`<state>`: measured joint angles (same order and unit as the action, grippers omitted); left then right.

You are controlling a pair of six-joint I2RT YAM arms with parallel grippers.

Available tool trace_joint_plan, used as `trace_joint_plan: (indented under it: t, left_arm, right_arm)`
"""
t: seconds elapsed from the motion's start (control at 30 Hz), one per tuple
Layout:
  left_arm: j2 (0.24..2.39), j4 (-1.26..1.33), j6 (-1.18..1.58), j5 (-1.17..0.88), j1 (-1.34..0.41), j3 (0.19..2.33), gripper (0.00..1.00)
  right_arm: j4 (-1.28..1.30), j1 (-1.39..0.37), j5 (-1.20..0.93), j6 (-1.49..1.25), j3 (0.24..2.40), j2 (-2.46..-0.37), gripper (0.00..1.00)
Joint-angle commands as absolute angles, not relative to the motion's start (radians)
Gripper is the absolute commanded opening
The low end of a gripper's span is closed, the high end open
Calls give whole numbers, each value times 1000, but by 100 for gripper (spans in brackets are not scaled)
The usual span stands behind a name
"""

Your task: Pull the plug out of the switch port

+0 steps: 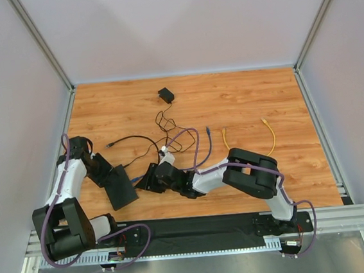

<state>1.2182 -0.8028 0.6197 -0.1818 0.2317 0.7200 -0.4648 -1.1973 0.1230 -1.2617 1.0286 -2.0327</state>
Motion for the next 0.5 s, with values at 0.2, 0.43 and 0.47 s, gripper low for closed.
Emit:
trace_joint_plan:
  t: [0.2,0.43,0.47]
  left_arm:
    - [1232,-779,624,-209,250,719,50]
    - [1232,-782,624,-207,253,719,50]
    - [1230,-784,624,-206,252,721,50]
  right_arm:
    - [-590,-1204,170,-1359,1031,-2089,40]
    - [-588,-1206,169,-1393,1051,-2114,36]
    - [-584,-1206,167,-1397,1052,-2117,35]
